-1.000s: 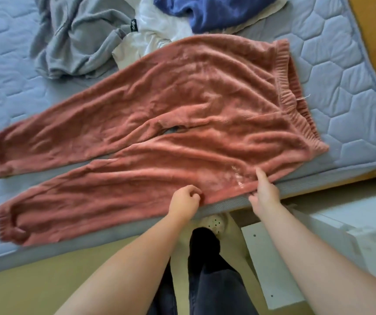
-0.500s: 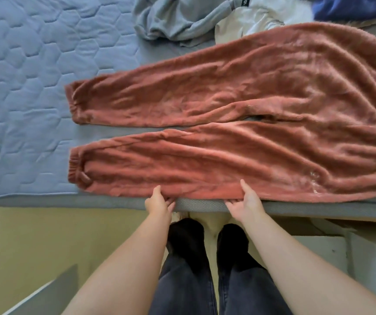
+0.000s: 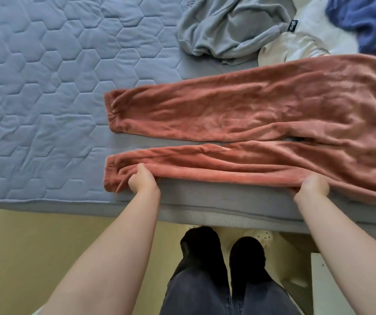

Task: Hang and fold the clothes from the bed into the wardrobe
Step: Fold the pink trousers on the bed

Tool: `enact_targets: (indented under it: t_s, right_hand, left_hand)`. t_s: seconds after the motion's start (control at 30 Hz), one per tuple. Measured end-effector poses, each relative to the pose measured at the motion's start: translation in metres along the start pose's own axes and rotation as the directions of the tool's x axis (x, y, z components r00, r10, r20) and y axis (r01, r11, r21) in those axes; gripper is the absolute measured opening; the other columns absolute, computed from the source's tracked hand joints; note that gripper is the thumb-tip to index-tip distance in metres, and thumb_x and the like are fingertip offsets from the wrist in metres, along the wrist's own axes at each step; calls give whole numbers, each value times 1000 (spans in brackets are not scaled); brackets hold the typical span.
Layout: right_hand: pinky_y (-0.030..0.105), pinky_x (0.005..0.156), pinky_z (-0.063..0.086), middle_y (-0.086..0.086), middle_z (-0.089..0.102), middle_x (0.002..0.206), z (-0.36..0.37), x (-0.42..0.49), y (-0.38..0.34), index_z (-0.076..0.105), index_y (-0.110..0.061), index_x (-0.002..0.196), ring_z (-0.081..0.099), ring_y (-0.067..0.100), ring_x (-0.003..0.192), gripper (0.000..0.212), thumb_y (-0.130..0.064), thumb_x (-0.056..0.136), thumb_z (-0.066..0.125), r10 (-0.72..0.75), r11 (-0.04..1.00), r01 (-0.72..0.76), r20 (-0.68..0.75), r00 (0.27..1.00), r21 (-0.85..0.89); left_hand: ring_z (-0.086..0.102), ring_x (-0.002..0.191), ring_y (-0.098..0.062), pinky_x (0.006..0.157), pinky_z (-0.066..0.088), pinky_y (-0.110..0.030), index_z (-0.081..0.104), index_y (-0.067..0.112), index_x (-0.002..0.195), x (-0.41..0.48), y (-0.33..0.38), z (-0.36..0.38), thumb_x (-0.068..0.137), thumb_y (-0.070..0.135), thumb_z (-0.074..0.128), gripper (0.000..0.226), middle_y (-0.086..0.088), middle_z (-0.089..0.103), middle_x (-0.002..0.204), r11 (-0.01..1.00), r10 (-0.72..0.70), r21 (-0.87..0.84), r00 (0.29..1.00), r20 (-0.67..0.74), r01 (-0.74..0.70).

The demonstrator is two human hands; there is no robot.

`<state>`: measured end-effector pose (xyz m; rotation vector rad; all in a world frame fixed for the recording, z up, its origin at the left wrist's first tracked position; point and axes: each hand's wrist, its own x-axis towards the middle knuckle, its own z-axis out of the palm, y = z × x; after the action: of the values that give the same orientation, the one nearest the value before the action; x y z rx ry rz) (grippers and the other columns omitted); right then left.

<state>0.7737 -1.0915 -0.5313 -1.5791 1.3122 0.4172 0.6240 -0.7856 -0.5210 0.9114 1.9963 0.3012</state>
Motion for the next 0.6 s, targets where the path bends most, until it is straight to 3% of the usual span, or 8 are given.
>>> enact_targets:
  t_s: [0.07,0.17,0.23,0.33,0.4,0.47,0.53,0.6]
  right_hand:
    - [41,93,50,10,54,132,16,-7,-26,46,-7,135,57,26,110,40,-13,97,37,-59,996,59,-6,998,-60]
    - [40,71,54,5,55,123,39,-15,-67,48,-15,133,56,25,101,42,-8,92,41,-58,998,58,-24,998,-6]
    - [37,59,53,7,53,128,60,-20,-95,45,-17,134,56,24,97,41,-8,94,40,-117,991,120,43,992,-64]
    - [42,53,51,7,56,125,89,-21,-134,48,-18,130,63,27,101,39,-8,93,39,-150,985,158,97,984,-75]
    - [41,58,54,7,59,124,107,-21,-153,51,-18,128,63,26,103,38,-9,93,42,-219,973,228,173,960,-37]
    - [44,81,52,4,56,128,120,-23,-160,50,-22,130,57,24,115,35,-20,95,47,-254,964,264,313,915,10]
    - [47,109,30,4,39,148,127,-22,-157,33,-25,145,39,23,135,51,-40,97,43,-202,972,236,478,855,-12]
    - [47,114,19,5,27,155,130,-19,-146,24,-27,149,29,22,141,59,-47,96,42,-152,978,206,532,833,-44]
  left_hand:
    - [56,112,-36,90,39,-28,60,-7,118,0,30,7,92,30,52,46,-22,61,123,964,227,151,973,-43,-218]
    - [46,117,-36,97,33,-31,67,-1,112,0,74,21,89,31,53,41,-21,53,126,807,508,348,861,1,-476]
    - [45,118,-32,96,33,-29,70,9,109,3,108,35,87,32,55,36,-13,49,128,764,563,380,827,3,-522]
    - [50,118,-28,100,35,-30,68,14,113,11,153,59,91,34,50,35,-11,51,131,786,512,383,858,38,-485]
    - [52,119,-29,98,31,-26,65,8,118,13,173,74,95,34,47,39,-13,58,129,810,475,376,879,32,-451]
    - [55,113,-26,87,28,-19,61,1,119,14,180,87,96,27,48,37,-12,62,119,824,476,312,877,70,-472]
    - [55,114,-25,92,37,-20,55,3,127,17,176,102,94,20,51,37,-11,59,122,854,448,117,831,329,-507]
    - [47,127,-27,107,36,-31,38,10,144,18,160,108,91,17,54,55,-14,48,139,807,407,157,729,550,-570]
